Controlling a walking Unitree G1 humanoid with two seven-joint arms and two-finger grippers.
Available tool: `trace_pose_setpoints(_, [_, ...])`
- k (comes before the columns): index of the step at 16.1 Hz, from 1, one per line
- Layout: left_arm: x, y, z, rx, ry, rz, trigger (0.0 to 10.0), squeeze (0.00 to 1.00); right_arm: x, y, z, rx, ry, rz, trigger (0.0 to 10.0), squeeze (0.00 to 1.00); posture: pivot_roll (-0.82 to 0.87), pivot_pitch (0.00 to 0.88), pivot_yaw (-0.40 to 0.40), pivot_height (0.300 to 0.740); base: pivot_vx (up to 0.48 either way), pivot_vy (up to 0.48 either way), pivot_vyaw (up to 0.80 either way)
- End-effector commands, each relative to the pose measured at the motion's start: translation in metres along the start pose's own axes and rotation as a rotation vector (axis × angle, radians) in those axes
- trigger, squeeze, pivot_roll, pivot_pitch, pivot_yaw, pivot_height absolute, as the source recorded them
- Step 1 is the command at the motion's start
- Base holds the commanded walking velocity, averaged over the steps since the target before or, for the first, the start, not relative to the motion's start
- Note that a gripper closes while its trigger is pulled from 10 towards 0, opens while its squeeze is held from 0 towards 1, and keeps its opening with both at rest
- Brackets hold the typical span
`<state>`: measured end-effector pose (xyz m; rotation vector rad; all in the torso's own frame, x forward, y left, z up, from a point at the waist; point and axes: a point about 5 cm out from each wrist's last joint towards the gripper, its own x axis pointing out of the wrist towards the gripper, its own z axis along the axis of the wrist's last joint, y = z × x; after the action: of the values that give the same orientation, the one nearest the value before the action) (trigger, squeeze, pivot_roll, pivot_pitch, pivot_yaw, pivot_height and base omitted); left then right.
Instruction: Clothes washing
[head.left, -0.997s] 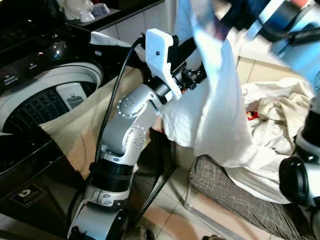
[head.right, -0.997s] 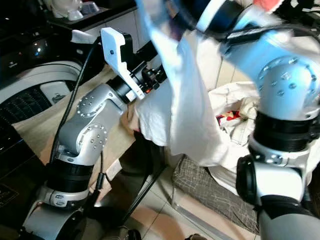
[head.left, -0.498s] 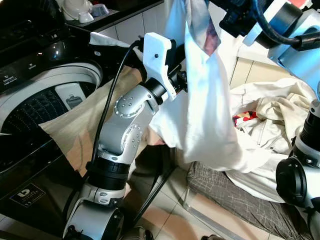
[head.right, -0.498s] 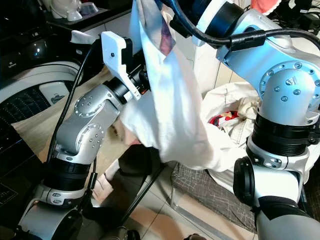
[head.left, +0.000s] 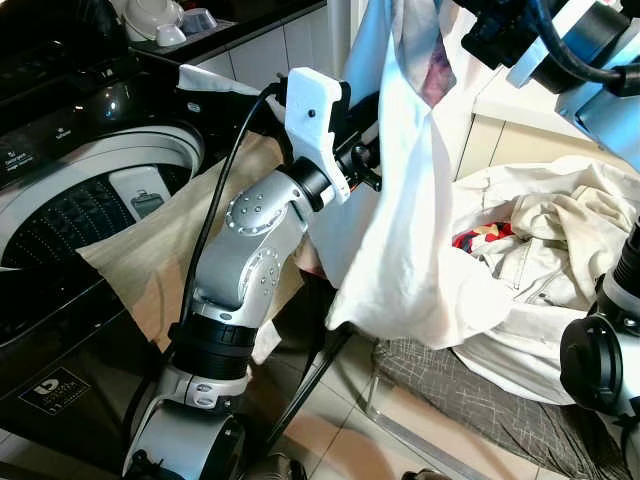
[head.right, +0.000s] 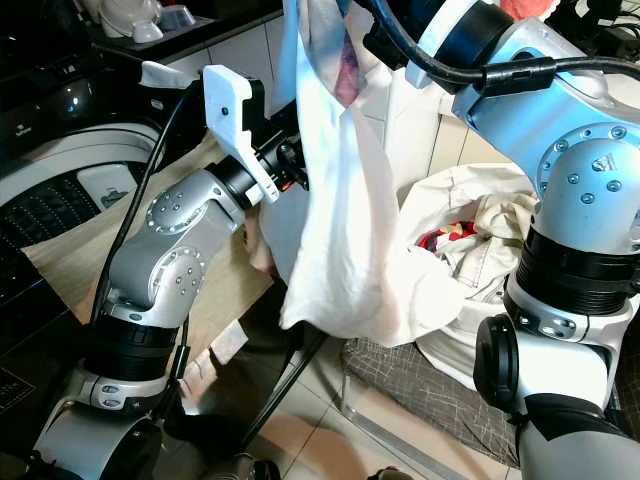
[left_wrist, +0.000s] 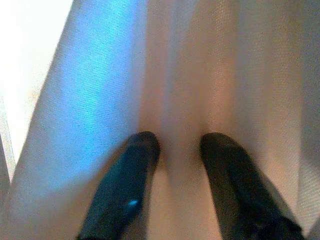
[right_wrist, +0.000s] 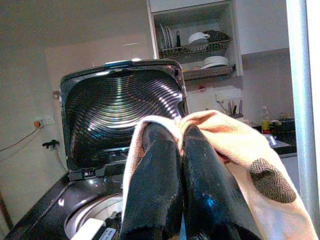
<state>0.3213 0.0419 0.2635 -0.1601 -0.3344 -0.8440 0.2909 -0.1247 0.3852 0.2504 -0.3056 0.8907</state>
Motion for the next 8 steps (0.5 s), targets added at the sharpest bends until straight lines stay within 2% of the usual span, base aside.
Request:
trace_pose_setpoints(1, [-0.004,0.008,-0.001,-0.012,0.008,0.035,0.0,0.00,-0.001,0.002,0.004,-0.013,-0.018,0.004,0.0,0.00,-0.09,0.000,0.086,0.740,0.000,0.000,0.00])
trace_pose_setpoints(3, [-0.006,0.016,0.002,-0.004,-0.005,0.077,0.0,0.00,-0.004,-0.001,0.005,-0.015,-0.019,-0.008,0.0,0.00,-0.09,0.000,0.083,0.740,0.000,0.000,0.00])
trace_pose_setpoints(5, [-0.008,0.030,0.008,0.015,-0.036,0.175,0.0,0.00,-0.012,-0.008,0.004,-0.022,-0.015,-0.052,0.0,0.00,-0.09,0.000,0.079,0.740,0.000,0.000,0.00])
trace_pose_setpoints(7, [-0.014,0.052,0.027,0.024,-0.137,0.307,0.0,0.00,-0.029,-0.024,-0.002,-0.033,0.006,-0.146,0.0,0.00,-0.09,0.000,0.082,0.740,0.000,0.000,0.00])
trace_pose_setpoints(8, [-0.016,0.056,0.031,0.027,-0.156,0.319,0.0,0.00,-0.033,-0.027,-0.003,-0.030,0.007,-0.167,0.0,0.00,-0.09,0.000,0.083,0.740,0.000,0.000,0.00])
